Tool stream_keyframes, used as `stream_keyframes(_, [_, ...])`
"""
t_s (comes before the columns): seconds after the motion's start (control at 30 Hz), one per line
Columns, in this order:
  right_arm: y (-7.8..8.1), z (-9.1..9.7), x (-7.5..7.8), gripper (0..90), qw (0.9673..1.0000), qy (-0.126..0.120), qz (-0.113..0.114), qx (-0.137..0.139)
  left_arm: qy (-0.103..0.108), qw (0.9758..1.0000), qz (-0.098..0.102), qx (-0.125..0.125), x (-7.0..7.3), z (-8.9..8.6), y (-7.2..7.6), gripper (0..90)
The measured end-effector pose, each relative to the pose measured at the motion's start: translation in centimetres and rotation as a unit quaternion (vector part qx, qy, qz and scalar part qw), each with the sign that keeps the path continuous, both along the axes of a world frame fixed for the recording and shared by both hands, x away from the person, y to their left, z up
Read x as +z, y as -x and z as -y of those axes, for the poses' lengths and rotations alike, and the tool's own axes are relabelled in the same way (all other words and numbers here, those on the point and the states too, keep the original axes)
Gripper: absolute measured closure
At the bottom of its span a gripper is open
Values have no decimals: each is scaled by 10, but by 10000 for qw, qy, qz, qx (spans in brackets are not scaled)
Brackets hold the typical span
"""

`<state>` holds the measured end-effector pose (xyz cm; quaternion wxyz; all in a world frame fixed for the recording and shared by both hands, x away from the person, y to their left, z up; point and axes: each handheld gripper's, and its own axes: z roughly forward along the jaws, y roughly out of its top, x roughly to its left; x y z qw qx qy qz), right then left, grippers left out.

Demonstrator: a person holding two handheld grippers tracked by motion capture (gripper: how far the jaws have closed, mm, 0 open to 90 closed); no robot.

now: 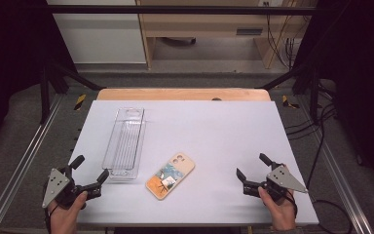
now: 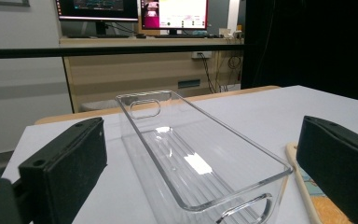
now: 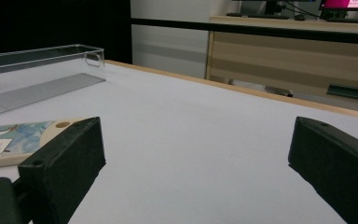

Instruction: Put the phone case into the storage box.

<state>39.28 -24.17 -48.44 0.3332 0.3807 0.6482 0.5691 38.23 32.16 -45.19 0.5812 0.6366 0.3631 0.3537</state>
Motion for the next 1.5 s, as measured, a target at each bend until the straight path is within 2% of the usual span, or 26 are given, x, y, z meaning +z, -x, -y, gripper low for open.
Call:
stream_keyframes(0.2, [-1, -6, -1, 31, 9999, 55, -38, 117, -61, 9999, -87, -92, 4, 4, 1, 15])
stream_keyframes(0.33, [0, -7, -2, 30, 9999, 52, -55, 139, -269, 9994, -128, -194, 12, 10, 2, 16])
stream_keyframes(0.47, [0, -8, -2, 30, 9999, 41, -91, 134, -363, 9985, -223, -333, 20, 19, 4, 17])
stream_keyframes(0.57, [0, -7, -2, 30, 9998, 36, -99, 141, -535, 9966, -350, -513, 23, 31, 2, 18])
stream_keyframes(0.6, [0, -7, -3, 30, 9998, 25, -111, 139, -640, 9952, -465, -580, 25, 37, 2, 18])
stream_keyframes(0.7, [0, -7, -4, 30, 9998, 19, -156, 148, -695, 9931, -542, -768, 28, 53, 2, 20])
stream_keyframes(0.83, [1, -8, -4, 30, 9998, 32, -150, 156, -977, 9876, -714, -997, 33, 76, 1, 21])
stream_keyframes(0.93, [0, -9, -5, 30, 9997, 93, -164, 165, -1271, 9804, -924, -1189, 38, 97, 0, 22])
stream_keyframes(1.03, [0, -9, -5, 31, 9996, 119, -188, 174, -1388, 9762, -1065, -1285, 39, 110, -2, 24])
stream_keyframes(1.27, [-1, -8, -6, 30, 9996, 121, -215, 166, -1847, 9614, -1396, -1489, 33, 143, -13, 28])
stream_keyframes(1.37, [-1, -8, -7, 30, 9995, 100, -241, 159, -1909, 9576, -1469, -1583, 28, 153, -18, 30])
stream_keyframes(1.5, [-1, -7, -7, 30, 9995, 81, -271, 146, -1953, 9553, -1543, -1593, 24, 164, -22, 32])
